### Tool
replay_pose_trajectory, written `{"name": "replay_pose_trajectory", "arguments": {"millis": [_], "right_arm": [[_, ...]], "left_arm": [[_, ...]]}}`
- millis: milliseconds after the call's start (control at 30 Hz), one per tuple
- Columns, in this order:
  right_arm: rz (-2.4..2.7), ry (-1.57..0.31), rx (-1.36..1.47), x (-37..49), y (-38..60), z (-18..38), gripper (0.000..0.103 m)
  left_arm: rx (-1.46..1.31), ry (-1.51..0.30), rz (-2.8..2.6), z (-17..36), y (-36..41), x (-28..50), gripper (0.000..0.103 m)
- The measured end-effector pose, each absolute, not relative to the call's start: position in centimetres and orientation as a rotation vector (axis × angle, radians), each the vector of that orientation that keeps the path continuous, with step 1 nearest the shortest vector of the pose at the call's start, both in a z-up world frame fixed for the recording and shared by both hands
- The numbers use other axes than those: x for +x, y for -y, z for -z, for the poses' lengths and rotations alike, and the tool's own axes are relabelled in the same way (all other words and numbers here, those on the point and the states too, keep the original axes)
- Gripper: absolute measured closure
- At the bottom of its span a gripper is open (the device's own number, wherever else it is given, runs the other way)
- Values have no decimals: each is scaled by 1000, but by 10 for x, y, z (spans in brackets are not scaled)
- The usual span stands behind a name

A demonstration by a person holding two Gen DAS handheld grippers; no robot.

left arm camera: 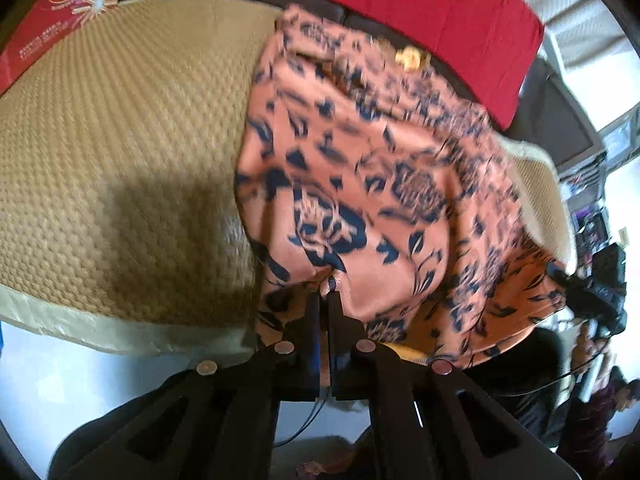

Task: Fold small clothes
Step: 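Release the folded blouse and raise both grippers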

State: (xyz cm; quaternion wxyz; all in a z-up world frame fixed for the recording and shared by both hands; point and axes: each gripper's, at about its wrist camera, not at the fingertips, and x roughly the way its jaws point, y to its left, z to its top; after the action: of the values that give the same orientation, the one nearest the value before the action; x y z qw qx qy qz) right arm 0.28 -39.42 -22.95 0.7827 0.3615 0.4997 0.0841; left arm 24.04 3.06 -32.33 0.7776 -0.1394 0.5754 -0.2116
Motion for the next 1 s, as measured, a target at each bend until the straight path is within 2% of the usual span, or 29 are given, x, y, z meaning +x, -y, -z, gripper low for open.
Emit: {"name": "replay_pose_trajectory", "arguments": {"millis": [567,733,767,800,833,867,900,1000], "right_arm": [[-236,-867,889,77,427,149,92],[-183,-811,888,105,447,136,93],[-188,-820,877,109,446,137,92],[-196,-838,859,111,442,139,92],[-199,-861,834,112,437,144,92],[-202,-884,817,112,433,149,92],[-201,-916,810,111,429,157,89],[-144,-1060,812,104,421,195,89]], "left_arm": [[-459,-1010,445,211,-89,322,102],[-403,-1073,426,215,-85,331,101],[-352,-1120,410,224,-80,325,94],[-316,-1153,404,233,-77,318,75],[-288,-1185,390,243,-73,310,60],[-266,-1224,369,257,-69,300,32],[-250,-1271,350,271,-65,289,28],[-260,-1377,340,304,-55,262,28]]}}
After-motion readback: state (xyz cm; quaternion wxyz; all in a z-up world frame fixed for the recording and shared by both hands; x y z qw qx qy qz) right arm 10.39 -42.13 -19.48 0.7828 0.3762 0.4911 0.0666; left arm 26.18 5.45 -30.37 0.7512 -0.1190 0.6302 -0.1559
